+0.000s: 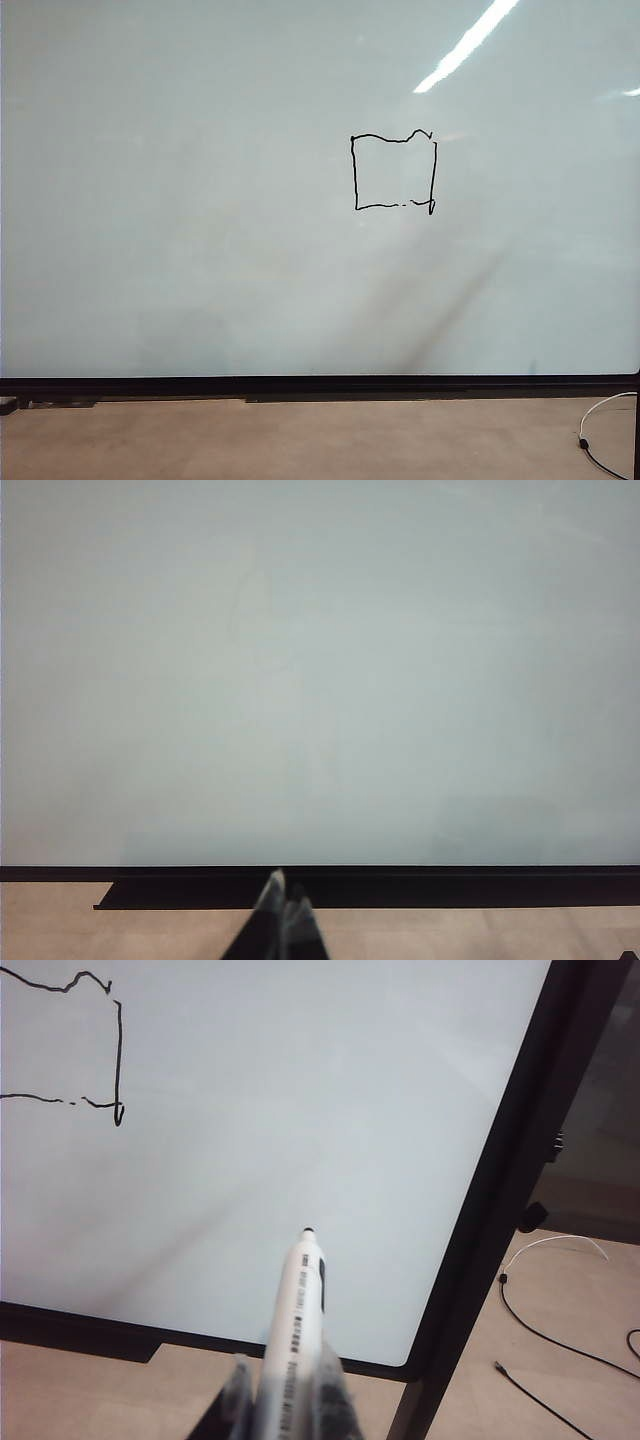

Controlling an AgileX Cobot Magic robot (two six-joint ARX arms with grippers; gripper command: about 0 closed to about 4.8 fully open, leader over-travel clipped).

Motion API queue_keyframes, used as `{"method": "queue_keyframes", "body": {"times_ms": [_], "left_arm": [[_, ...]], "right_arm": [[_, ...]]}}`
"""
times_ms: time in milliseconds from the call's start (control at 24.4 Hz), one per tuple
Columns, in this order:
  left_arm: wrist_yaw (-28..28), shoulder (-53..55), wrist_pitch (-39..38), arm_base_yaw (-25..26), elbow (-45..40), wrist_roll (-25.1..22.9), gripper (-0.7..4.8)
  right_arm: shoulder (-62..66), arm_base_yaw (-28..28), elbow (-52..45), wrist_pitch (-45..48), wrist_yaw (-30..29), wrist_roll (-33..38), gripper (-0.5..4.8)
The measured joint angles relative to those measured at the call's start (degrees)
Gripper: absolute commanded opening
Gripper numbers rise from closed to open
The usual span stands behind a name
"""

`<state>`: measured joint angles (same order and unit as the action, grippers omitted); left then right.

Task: Pick up the pen on the shelf to the right of the whiteboard and draw a rectangle.

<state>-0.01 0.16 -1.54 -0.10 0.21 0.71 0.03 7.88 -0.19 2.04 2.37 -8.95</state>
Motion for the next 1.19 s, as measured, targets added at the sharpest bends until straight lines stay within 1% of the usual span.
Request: {"method": "queue_keyframes", "body": {"times_ms": [123, 287, 534, 1190], "left_arm": [[0.0, 0.0, 0.0, 0.0, 0.0, 0.0, -0.05], [0.0, 0.0, 0.0, 0.0, 0.0, 0.0, -0.04], [0.0, 0.0, 0.0, 0.0, 0.0, 0.0, -0.04], [0.0, 0.0, 0.0, 0.0, 0.0, 0.0, -0.04]], "right_arm": [[0.0, -2.6, 0.0, 0.3, -1.9, 0.0, -0.05], [0.0, -3.7, 0.0, 1.4, -2.6, 0.1, -0.05], [0.0, -3.8, 0.0, 4.1, -2.6, -0.6, -0.05], [0.0, -3.8, 0.0, 2.4, -2.4, -0.6, -0.05]]}}
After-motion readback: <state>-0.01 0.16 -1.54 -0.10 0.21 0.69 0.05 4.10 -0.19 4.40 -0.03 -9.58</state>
